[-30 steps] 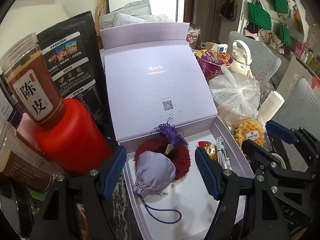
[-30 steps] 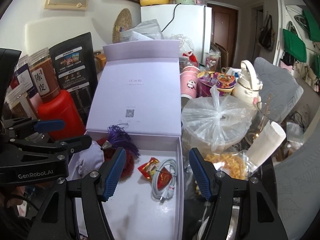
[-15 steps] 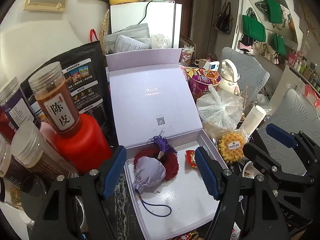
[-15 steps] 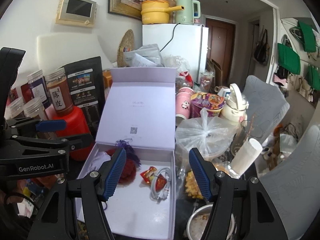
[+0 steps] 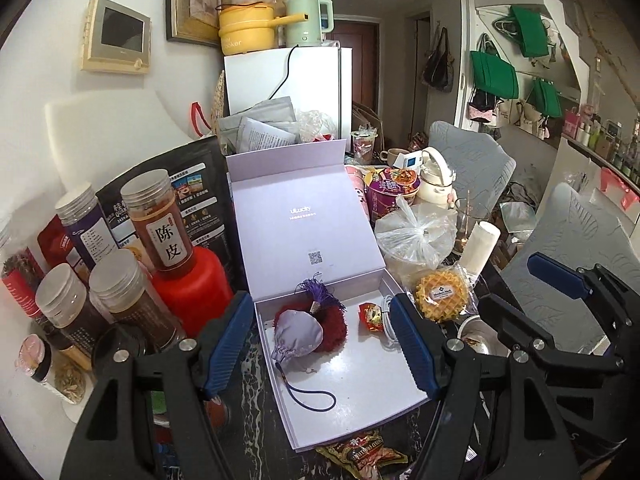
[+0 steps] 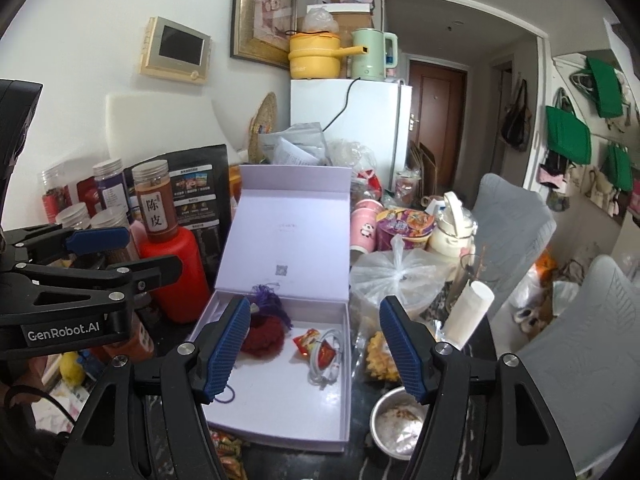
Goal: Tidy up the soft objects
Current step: 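Withdraw both tools from the box back toward the table items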
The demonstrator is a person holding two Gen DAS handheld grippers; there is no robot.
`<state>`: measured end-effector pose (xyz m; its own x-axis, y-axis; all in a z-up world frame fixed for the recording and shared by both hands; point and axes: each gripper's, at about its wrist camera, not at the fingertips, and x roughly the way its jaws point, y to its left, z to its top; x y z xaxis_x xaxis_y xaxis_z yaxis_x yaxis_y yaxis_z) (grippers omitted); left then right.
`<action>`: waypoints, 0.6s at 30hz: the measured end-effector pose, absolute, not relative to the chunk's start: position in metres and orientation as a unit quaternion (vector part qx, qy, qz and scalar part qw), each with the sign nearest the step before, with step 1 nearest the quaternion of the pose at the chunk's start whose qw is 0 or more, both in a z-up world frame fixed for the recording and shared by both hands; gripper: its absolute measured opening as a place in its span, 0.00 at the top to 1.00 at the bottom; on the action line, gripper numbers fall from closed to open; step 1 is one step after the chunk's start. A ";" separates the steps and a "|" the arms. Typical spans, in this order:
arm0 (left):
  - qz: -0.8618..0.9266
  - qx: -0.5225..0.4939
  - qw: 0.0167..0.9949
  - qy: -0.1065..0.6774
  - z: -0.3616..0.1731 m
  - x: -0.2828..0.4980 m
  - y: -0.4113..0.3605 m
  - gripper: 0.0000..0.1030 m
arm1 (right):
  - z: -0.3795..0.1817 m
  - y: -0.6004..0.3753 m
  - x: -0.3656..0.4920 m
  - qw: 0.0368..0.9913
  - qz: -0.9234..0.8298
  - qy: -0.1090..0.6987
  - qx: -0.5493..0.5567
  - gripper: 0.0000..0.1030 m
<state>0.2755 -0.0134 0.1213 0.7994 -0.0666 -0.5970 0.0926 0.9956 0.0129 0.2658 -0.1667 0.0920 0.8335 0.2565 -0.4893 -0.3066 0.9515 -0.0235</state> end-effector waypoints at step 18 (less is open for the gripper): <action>-0.058 0.025 0.959 0.277 0.125 0.190 -0.018 0.04 | 0.097 -0.175 0.174 0.964 0.127 0.228 -0.057 0.27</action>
